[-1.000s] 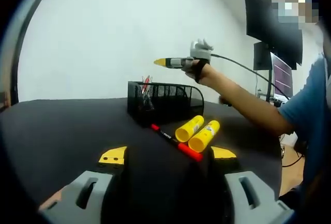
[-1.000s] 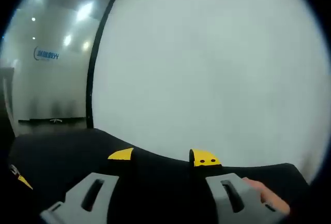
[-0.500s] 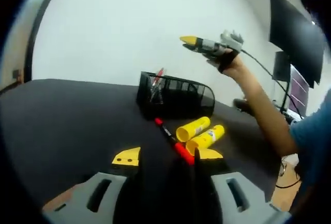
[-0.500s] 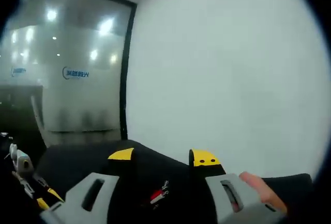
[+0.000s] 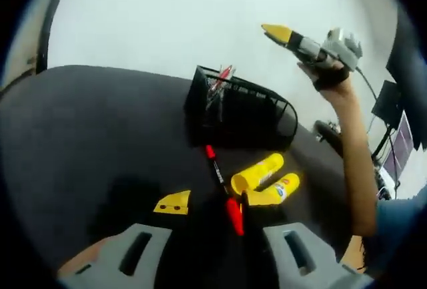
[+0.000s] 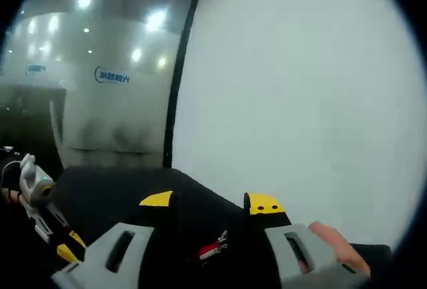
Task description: Pick up pens and glue sticks and place them into the holder.
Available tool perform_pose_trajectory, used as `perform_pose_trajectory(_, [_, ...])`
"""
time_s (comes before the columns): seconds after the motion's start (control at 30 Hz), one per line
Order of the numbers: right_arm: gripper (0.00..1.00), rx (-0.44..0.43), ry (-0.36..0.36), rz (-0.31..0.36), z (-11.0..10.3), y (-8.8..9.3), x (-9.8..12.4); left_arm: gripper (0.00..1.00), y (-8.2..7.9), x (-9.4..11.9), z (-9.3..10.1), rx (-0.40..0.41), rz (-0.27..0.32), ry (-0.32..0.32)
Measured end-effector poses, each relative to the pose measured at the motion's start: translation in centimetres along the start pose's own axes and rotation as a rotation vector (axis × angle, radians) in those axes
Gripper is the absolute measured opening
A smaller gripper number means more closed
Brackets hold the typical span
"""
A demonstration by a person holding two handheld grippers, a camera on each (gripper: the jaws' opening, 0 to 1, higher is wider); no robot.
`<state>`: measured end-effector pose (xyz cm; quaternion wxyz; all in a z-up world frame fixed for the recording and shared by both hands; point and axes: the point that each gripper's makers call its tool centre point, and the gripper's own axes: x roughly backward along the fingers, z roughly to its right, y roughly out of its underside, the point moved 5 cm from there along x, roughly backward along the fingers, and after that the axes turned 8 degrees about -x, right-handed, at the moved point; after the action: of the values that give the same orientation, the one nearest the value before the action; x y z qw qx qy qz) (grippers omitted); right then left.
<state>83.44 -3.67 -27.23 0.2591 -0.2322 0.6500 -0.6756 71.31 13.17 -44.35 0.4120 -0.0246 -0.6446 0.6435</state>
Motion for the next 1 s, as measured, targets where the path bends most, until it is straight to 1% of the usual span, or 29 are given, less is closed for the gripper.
perform_pose_trajectory(0.03, [0.37, 0.052, -0.073, -0.022, -1.1, 0.3, 0.1, 0.27, 0.0, -0.2, 0.0, -0.022, -0.021, -0.021])
perform_pose_trajectory(0.07, [0.37, 0.101, -0.135, -0.047, -2.1, 0.5, 0.4, 0.27, 0.0, -0.5, 0.3, -0.055, -0.024, -0.023])
perform_pose_trajectory(0.1, [0.37, 0.121, -0.179, -0.066, -2.9, 0.8, 0.7, 0.27, 0.1, -0.9, 0.7, -0.045, -0.038, -0.021])
perform_pose_trajectory(0.13, [0.38, 0.144, -0.220, -0.083, -3.5, 1.0, 1.0, 0.27, 0.2, -1.1, 0.9, -0.053, -0.059, -0.011])
perform_pose_trajectory(0.17, [0.38, 0.160, -0.241, -0.084, -3.9, 0.9, 1.1, 0.27, 0.4, -1.3, 1.1, -0.052, -0.076, -0.009])
perform_pose_trajectory(0.2, [0.38, 0.157, -0.245, -0.076, -4.2, 0.8, 1.2, 0.27, 0.6, -1.6, 0.9, -0.059, -0.104, -0.018])
perform_pose_trajectory(0.23, [0.38, 0.169, -0.265, -0.077, -4.4, 0.8, 1.4, 0.26, 0.7, -1.9, 0.4, -0.078, -0.128, -0.047])
perform_pose_trajectory(0.3, [0.38, 0.178, -0.301, -0.085, -5.0, 0.9, 1.8, 0.25, 0.4, -2.3, -0.5, -0.105, -0.162, -0.085])
perform_pose_trajectory(0.33, [0.38, 0.188, -0.319, -0.093, -5.2, 1.1, 2.0, 0.24, 0.1, -2.5, -0.5, -0.106, -0.160, -0.078])
perform_pose_trajectory(0.37, [0.38, 0.210, -0.348, -0.115, -5.5, 1.4, 2.2, 0.24, -0.1, -2.7, -0.7, -0.105, -0.170, -0.077])
perform_pose_trajectory(0.43, [0.38, 0.223, -0.381, -0.155, -5.7, 1.8, 2.7, 0.24, 0.1, -2.7, -0.5, -0.103, -0.192, -0.066])
perform_pose_trajectory(0.57, [0.38, 0.244, -0.426, -0.204, -5.8, 2.3, 3.8, 0.24, -0.1, -3.0, -0.4, -0.107, -0.217, -0.056])
perform_pose_trajectory(0.67, [0.37, 0.253, -0.484, -0.269, -6.2, 3.0, 5.1, 0.24, -0.1, -3.0, -0.1, -0.105, -0.235, -0.054])
perform_pose_trajectory(0.77, [0.37, 0.266, -0.545, -0.350, -6.8, 4.0, 6.6, 0.24, 0.0, -3.1, 0.2, -0.116, -0.261, -0.056])
perform_pose_trajectory(0.83, [0.37, 0.274, -0.553, -0.365, -7.0, 4.1, 6.9, 0.24, 0.0, -3.1, 0.5, -0.130, -0.288, -0.060])
perform_pose_trajectory(0.9, [0.36, 0.281, -0.552, -0.375, -7.1, 4.1, 6.9, 0.23, 0.0, -3.1, 0.8, -0.151, -0.327, -0.075])
perform_pose_trajectory(0.97, [0.36, 0.291, -0.553, -0.382, -7.2, 4.2, 6.9, 0.22, -0.7, -3.7, 0.2, -0.171, -0.357, -0.090])
perform_pose_trajectory(1.0, [0.36, 0.298, -0.552, -0.391, -7.3, 4.3, 6.8, 0.21, -0.7, -3.8, 0.2, -0.178, -0.371, -0.101])
